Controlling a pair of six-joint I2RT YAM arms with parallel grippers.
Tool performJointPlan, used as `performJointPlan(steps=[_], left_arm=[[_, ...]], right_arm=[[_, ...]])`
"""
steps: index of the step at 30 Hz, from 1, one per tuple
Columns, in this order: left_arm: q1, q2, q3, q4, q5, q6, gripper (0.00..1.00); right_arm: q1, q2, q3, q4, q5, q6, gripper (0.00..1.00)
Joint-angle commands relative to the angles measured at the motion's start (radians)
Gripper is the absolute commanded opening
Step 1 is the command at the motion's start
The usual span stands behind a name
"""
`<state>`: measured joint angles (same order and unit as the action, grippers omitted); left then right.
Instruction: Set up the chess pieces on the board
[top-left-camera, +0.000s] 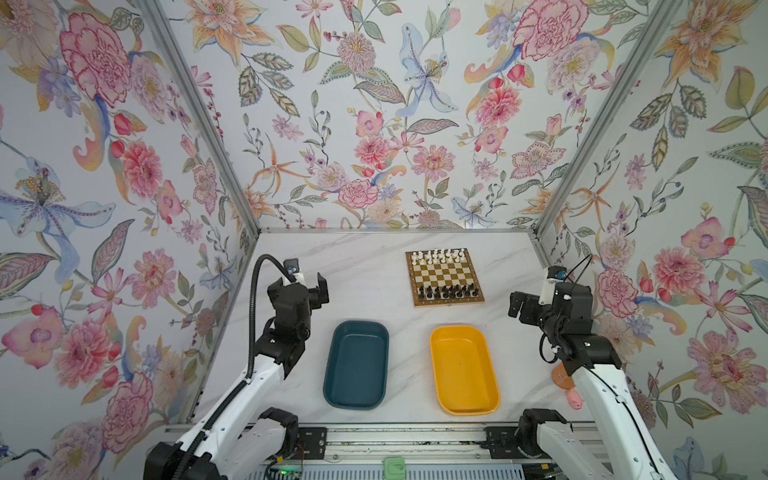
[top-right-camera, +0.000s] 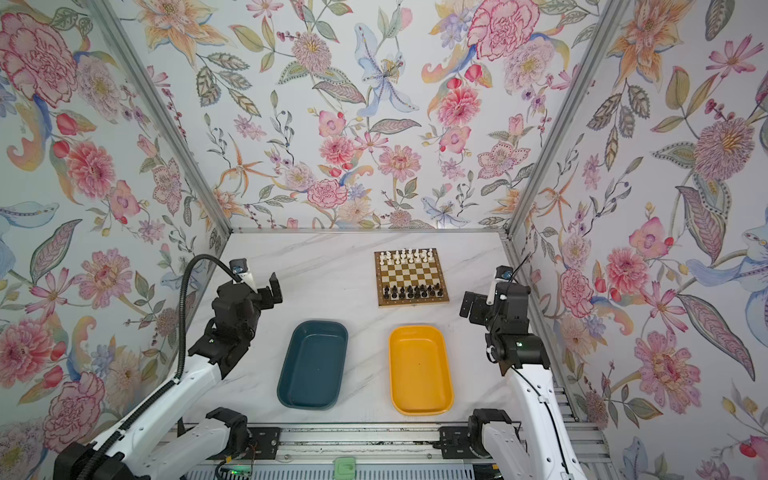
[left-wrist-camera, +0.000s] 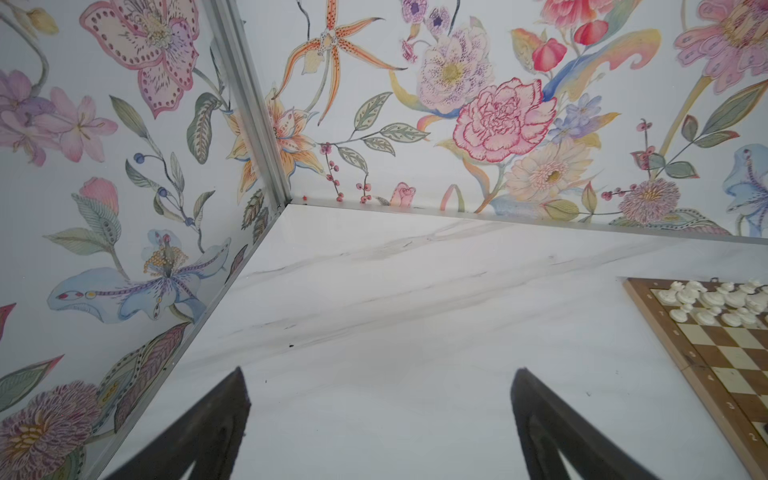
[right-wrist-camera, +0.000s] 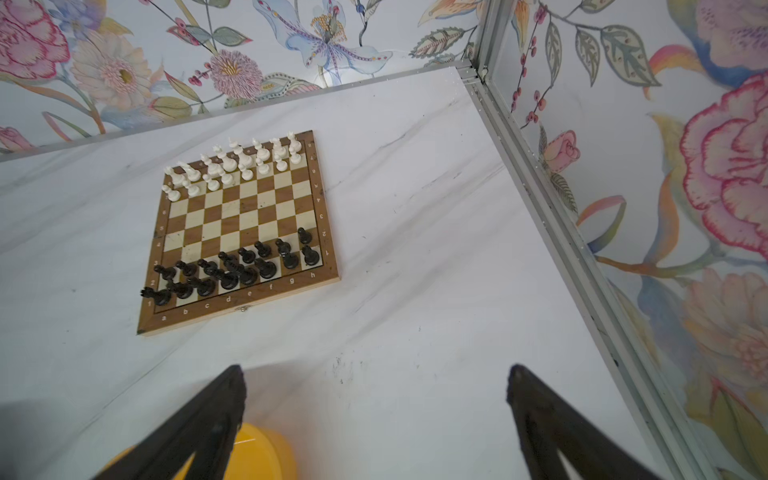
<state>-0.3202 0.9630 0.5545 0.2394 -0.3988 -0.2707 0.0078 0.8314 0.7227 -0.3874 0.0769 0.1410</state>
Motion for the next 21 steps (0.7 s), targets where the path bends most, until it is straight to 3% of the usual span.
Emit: performJointPlan(steps=[1, 7, 11, 16, 21], left_arm=[[0.014, 0.009, -0.111, 0.379, -0.083, 0.098, 0.99], [0.046, 0.178, -0.215, 0.615, -0.063, 0.18, 0.99], [0.067, 0.263, -0.257, 0.71, -0.089, 0.254, 1.0], [0.199, 0.318, -0.355, 0.896, 0.029, 0.201, 0.99], [0.244, 0.418, -0.415, 1.098, 0.095, 0.222, 0.99]], right_arm=[[0.001, -0.019, -0.132, 0.272, 0.057, -0.042, 0.99], [0.034, -0.017, -0.301, 0.516, 0.124, -0.111, 0.99], [0.036, 0.031, -0.359, 0.637, 0.083, -0.098, 0.99], [0.037, 0.107, -0.427, 0.788, 0.061, -0.104, 0.99], [0.034, 0.24, -0.445, 0.946, 0.099, -0.128, 0.99]])
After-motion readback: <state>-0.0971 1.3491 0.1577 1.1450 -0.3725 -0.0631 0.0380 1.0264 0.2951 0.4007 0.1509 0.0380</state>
